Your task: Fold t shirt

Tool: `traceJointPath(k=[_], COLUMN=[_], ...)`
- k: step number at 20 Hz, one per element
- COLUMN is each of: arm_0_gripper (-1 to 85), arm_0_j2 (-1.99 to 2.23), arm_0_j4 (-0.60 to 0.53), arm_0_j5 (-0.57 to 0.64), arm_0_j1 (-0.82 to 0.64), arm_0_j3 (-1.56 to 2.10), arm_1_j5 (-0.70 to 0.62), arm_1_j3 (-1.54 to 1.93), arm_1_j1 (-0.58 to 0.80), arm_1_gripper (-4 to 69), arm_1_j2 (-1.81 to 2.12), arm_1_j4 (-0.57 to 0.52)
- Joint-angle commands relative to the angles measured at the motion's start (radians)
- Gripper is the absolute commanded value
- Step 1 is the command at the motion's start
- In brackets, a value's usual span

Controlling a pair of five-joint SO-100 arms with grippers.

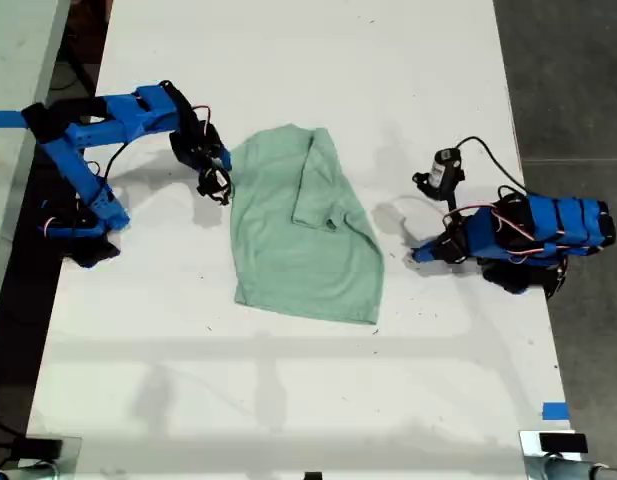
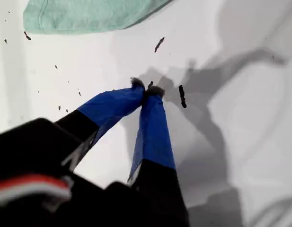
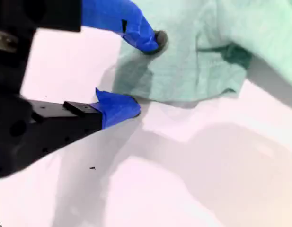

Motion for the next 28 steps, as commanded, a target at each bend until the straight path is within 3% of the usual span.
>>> traceJointPath(k=[1,3,4,8,11,15,20,24,28], arm_0_gripper=[17.7,15.3,-0.1,-0.2,-0.2,-0.2,-0.2,-0.2,-0.2], arm_0_j2=[-0.034,-0.067,-0.104,-0.121,0.046,0.249,0.061,-0.230,-0.371], arm_0_j4=[-0.014,-0.014,-0.006,0.023,0.133,0.175,0.199,0.173,0.037], arm_0_j5=[-0.026,-0.060,-0.061,-0.103,-0.132,0.035,0.133,0.144,0.114], arm_0_j1=[0.000,-0.002,-0.008,-0.005,-0.003,-0.009,0.146,0.327,0.477], arm_0_j3=[-0.041,-0.034,-0.044,-0.051,-0.089,-0.291,-0.673,-0.980,-1.039], arm_1_j5=[-0.014,-0.014,-0.014,-0.014,-0.014,-0.014,-0.014,-0.014,-0.014], arm_1_j3=[0.057,0.057,0.057,0.057,0.057,0.057,0.057,0.057,0.057], arm_1_j1=[-0.002,-0.002,-0.002,-0.002,-0.002,-0.002,-0.002,-0.002,-0.002], arm_1_gripper=[2.1,2.1,2.1,2.1,2.1,2.1,2.1,2.1,2.1], arm_1_j2=[0.012,0.012,0.012,0.012,0.012,0.012,0.012,0.012,0.012], arm_1_j4=[-0.029,-0.029,-0.029,-0.029,-0.029,-0.029,-0.029,-0.029,-0.029])
